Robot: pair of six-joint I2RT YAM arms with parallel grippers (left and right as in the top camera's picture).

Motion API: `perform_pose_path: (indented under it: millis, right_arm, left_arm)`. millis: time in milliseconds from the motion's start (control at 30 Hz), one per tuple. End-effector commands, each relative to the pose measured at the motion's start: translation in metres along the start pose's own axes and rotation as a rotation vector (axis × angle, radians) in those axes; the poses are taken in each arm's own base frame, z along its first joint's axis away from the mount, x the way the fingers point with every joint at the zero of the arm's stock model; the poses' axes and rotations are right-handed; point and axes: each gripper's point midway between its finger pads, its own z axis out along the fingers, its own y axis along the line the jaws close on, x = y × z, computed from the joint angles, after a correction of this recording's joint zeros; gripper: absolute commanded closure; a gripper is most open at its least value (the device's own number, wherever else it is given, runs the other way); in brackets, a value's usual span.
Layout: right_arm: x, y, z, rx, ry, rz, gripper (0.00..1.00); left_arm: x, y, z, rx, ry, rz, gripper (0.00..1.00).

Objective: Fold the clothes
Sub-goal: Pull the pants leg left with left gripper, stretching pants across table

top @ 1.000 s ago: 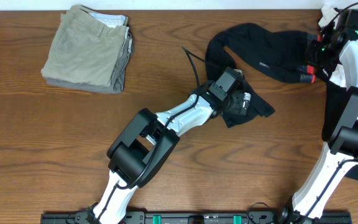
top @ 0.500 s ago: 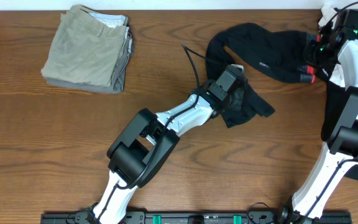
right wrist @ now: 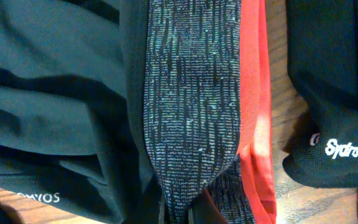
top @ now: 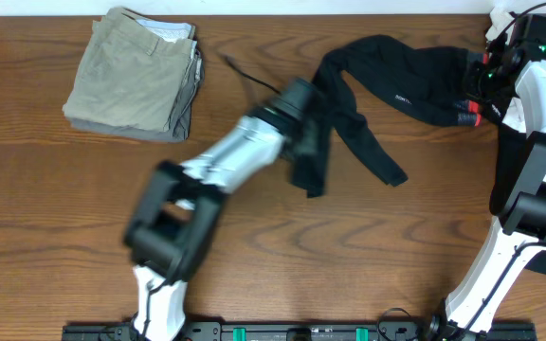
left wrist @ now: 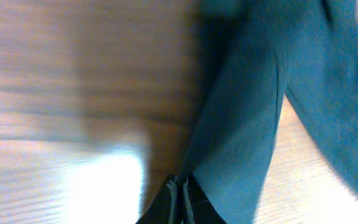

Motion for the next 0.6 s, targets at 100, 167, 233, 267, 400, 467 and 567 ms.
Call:
perform_pose_path:
  millis: [100, 167, 233, 267, 400, 467, 567]
  right_arm:
    - [0.001, 0.009, -0.006, -0.01, -0.002, -0.007, 0.99]
    - [0.003, 0.009, -0.006, -0.008, 0.006, -0.006, 0.99]
    - [0.006, 0.008, -0.006, -0.006, 0.018, -0.003, 0.99]
    - [0.007, 0.008, -0.006, -0.005, 0.022, -0.002, 0.99]
    - [0.009, 0.008, -0.006, -0.004, 0.03, -0.001, 0.99]
    - [0.008, 0.008, -0.006, -0.004, 0.029, -0.001, 0.99]
    - [0.008, 0.008, -0.006, -0.005, 0.026, -0.007, 0.98]
  left_arm:
    - [-0.082, 0.091, -0.097, -0.053, -0.238, -0.081, 0.94]
    - [-0.098, 0.117, -0.111, -0.069, -0.293, -0.128, 0.94]
    - [-0.11, 0.138, -0.119, -0.082, -0.339, -0.165, 0.94]
    - [-0.115, 0.147, -0.122, -0.088, -0.357, -0.178, 0.94]
    - [-0.129, 0.156, -0.129, -0.089, -0.412, -0.173, 0.94]
    - [-0.135, 0.152, -0.131, -0.085, -0.439, -0.139, 0.94]
    - [-0.14, 0.143, -0.132, -0.077, -0.462, -0.095, 0.94]
